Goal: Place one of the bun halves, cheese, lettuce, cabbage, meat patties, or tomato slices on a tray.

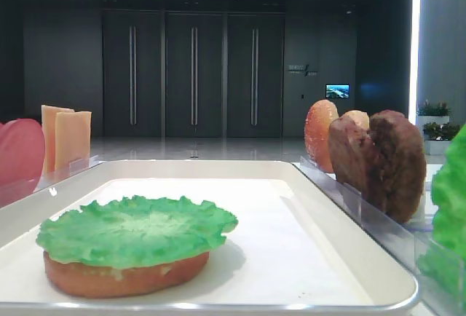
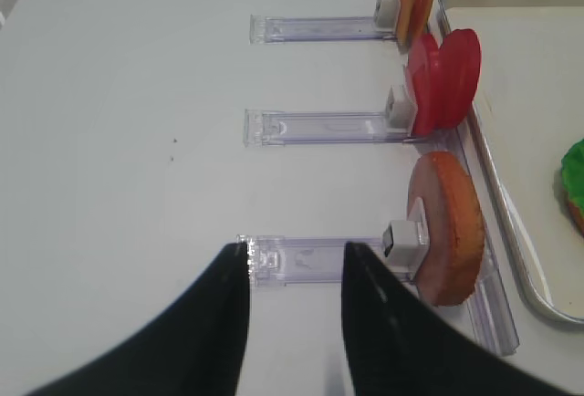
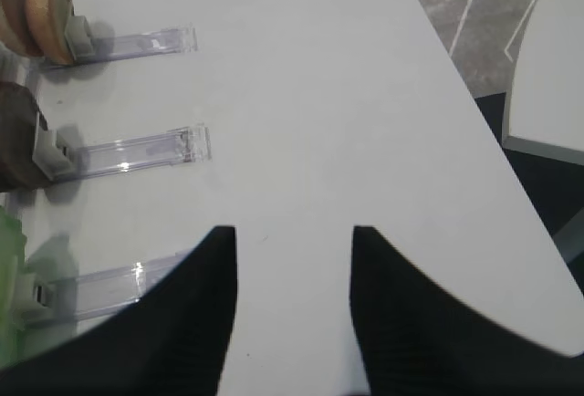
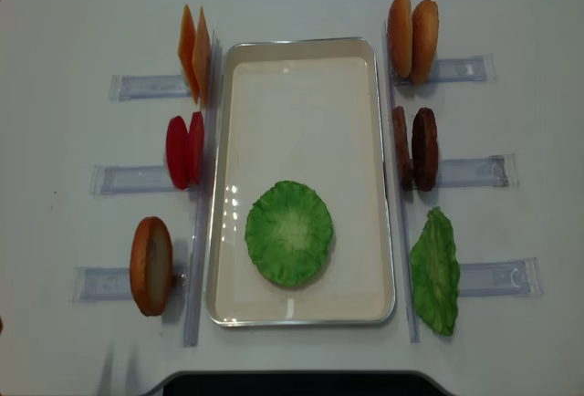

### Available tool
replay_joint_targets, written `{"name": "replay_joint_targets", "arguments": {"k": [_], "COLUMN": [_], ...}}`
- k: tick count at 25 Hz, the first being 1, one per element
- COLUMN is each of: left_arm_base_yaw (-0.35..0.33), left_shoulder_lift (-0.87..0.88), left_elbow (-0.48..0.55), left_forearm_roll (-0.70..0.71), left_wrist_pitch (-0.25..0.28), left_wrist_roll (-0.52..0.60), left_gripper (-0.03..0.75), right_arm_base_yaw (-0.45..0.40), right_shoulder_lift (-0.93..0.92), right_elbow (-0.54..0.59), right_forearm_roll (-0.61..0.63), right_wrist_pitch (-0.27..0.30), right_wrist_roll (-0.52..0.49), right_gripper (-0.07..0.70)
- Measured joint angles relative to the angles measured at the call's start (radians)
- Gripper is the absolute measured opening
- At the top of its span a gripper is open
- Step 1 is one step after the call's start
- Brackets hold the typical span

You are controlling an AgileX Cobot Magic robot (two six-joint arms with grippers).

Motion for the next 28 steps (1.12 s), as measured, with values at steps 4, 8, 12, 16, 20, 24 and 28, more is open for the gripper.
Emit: {"name": "replay_joint_targets", "arguments": {"k": [4,8,12,16,20,24,28], "left_arm_base_yaw": [0.000,0.000,0.000,0.000,0.000,0.000,0.000], "left_shoulder_lift": [0.000,0.000,0.000,0.000,0.000,0.000,0.000], "left_elbow": [0.000,0.000,0.000,0.000,0.000,0.000,0.000], "left_forearm_roll": [0.000,0.000,0.000,0.000,0.000,0.000,0.000], "left_wrist_pitch": [0.000,0.000,0.000,0.000,0.000,0.000,0.000], "left_wrist_roll": [0.000,0.000,0.000,0.000,0.000,0.000,0.000], "left_gripper": [0.265,0.265,0.265,0.265,0.265,0.265,0.265], "right_arm_base_yaw": [0.000,0.000,0.000,0.032,0.092,0.109,0.109], "right_shoulder_lift": [-0.086,-0.095,-0.095,-0.096,-0.096,-0.096,-0.096], "right_elbow": [0.044,0.095,0.119,0.133,0.133,0.133,0.133], "right_forearm_roll": [0.000,-0.001,0.000,0.000,0.000,0.000,0.000], "right_wrist_pitch": [-0.001,-0.017,-0.055,-0.077,-0.084,-0.084,-0.087], "right_wrist_roll": [-0.003,-0.035,-0.042,-0.042,-0.042,-0.042,-0.042], "right_gripper": [0.287,0.286,0.276,0.276,0.275,0.275,0.275]}}
